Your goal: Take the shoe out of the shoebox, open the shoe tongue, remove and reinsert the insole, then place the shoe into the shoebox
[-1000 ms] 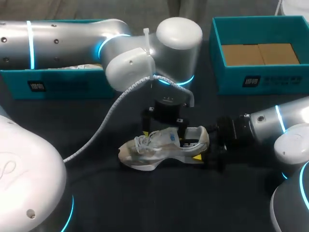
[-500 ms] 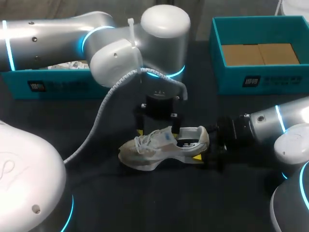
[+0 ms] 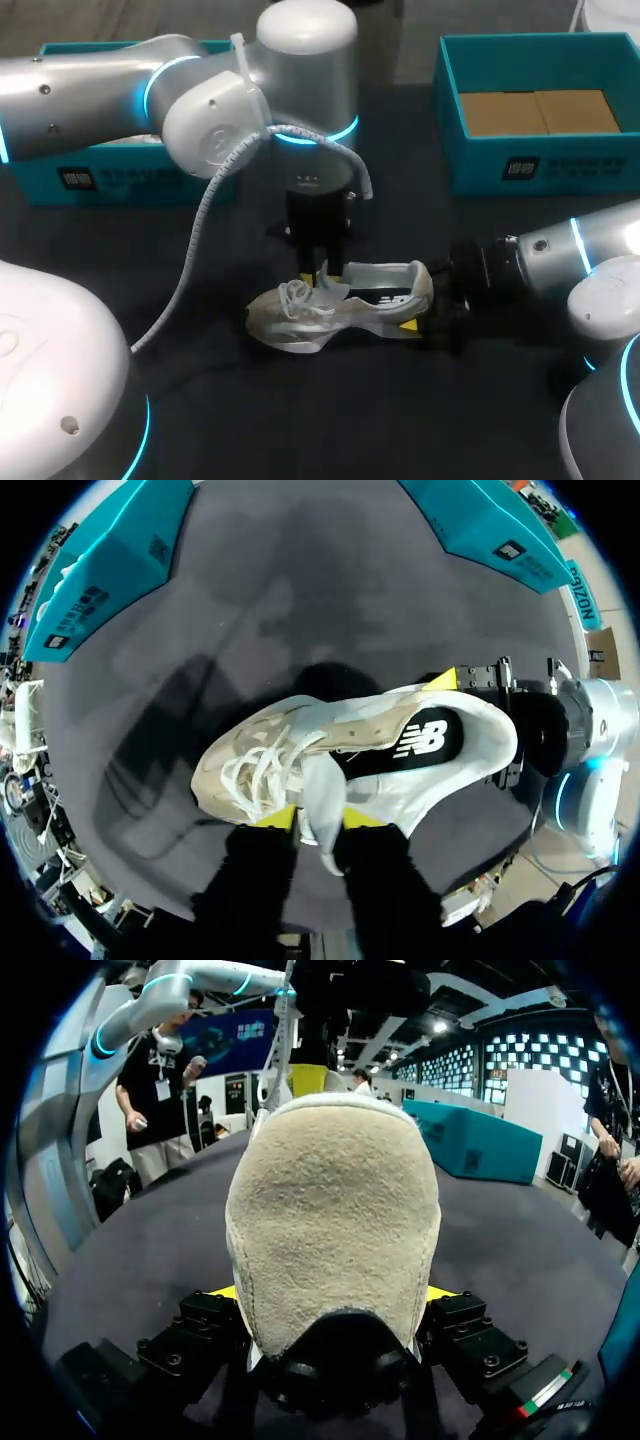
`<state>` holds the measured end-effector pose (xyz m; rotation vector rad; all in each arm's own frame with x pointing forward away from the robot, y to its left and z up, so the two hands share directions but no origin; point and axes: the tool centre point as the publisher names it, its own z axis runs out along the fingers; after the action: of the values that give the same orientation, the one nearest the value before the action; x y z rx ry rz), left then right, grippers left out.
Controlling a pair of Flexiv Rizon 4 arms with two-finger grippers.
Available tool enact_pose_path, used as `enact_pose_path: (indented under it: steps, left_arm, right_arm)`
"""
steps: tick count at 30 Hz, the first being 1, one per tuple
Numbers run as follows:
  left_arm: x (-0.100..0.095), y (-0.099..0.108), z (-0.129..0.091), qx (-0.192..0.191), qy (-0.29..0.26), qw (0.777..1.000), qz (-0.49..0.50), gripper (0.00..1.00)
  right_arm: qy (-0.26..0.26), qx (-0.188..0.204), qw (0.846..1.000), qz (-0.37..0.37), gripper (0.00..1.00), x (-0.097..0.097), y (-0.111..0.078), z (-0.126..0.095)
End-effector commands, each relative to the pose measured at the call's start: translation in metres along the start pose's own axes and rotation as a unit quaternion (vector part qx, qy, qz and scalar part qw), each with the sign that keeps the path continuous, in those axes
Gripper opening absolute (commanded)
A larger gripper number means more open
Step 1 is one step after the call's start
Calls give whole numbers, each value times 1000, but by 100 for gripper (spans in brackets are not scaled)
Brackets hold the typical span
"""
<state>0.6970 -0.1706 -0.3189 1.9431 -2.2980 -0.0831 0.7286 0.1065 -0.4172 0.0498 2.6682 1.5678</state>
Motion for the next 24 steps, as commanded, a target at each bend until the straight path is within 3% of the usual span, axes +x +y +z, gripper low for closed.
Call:
enact_pose_path:
  steps: [1, 12, 24]
  left_arm:
    - [-17, 1, -7, -4, 37, 999, 8, 0]
    - [-45, 6, -22, 4, 46, 998, 43, 0]
    - [-71, 4, 17, -2, -15, 1000, 27, 0]
  right_arm:
    - [0, 1, 1000, 0, 0, 0, 1, 1]
    - [0, 1, 1000, 0, 0, 0, 1, 1]
    - [0, 1, 1000, 0, 0, 0, 1, 1]
